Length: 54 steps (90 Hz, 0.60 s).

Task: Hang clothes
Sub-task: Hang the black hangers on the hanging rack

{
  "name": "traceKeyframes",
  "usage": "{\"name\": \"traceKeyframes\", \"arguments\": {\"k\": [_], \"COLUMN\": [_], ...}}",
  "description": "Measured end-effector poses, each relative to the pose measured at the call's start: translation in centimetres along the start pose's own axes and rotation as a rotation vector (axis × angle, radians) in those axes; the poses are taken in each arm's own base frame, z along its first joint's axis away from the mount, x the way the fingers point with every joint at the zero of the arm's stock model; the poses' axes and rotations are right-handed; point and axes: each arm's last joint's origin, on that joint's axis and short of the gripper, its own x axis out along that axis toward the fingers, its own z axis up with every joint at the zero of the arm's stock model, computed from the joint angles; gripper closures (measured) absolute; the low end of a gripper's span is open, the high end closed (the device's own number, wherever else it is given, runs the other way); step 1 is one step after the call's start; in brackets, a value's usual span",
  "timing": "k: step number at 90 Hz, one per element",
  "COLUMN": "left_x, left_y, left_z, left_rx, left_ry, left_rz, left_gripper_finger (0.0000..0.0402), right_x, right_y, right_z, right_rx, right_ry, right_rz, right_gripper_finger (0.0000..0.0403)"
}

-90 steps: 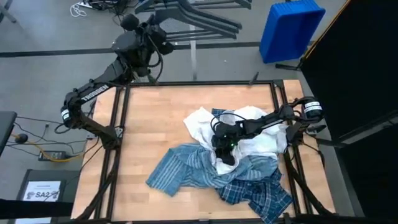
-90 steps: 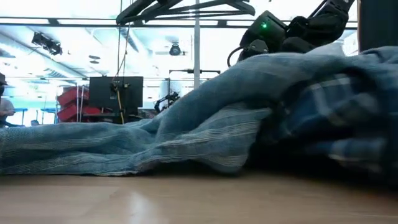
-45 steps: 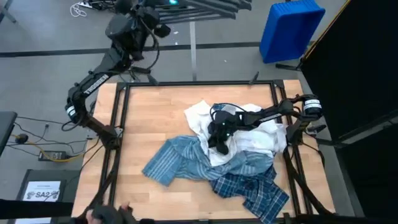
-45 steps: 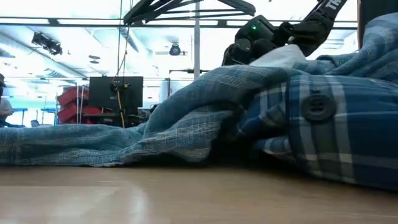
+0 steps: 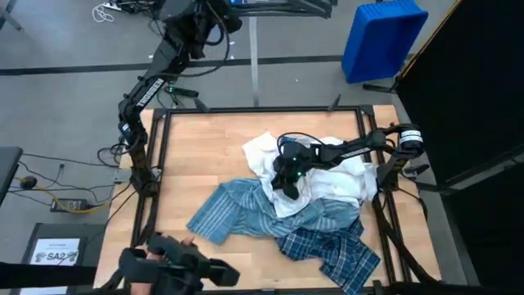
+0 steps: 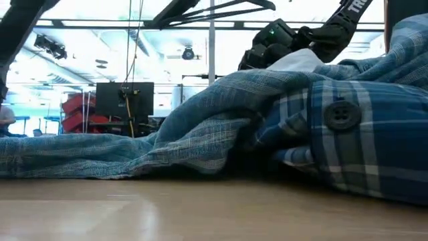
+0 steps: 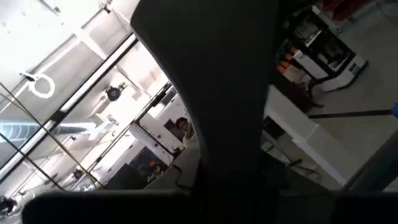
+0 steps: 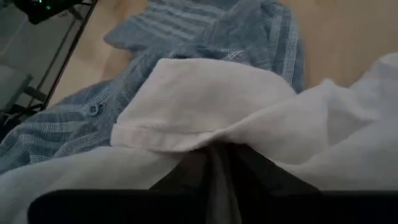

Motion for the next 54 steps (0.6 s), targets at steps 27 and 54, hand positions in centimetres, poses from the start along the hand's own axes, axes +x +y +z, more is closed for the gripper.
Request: {"name": "traceKeyframes", "arguments": {"k": [27, 54], "left_x": [0.07, -0.04], "left_y": [-0.54, -0.92], "left_z": [-0.35, -0.59], "left_rx": [0.067, 0.093], "left_ry": [0.034, 0.058], "left_rz": [-0.035, -0.079], "left_gripper_finger": [0.0349, 0.0349], "right_x": [-0.03, -0.03], "right_y": [-0.09, -0.09], "right_z": [-0.23, -0.24], "right_rx": [0.01, 0.014], "right_ry": [0.021, 0.022], "right_rz": [-0.01, -0.011], "right_gripper_finger": [0.0365, 0.0374]}}
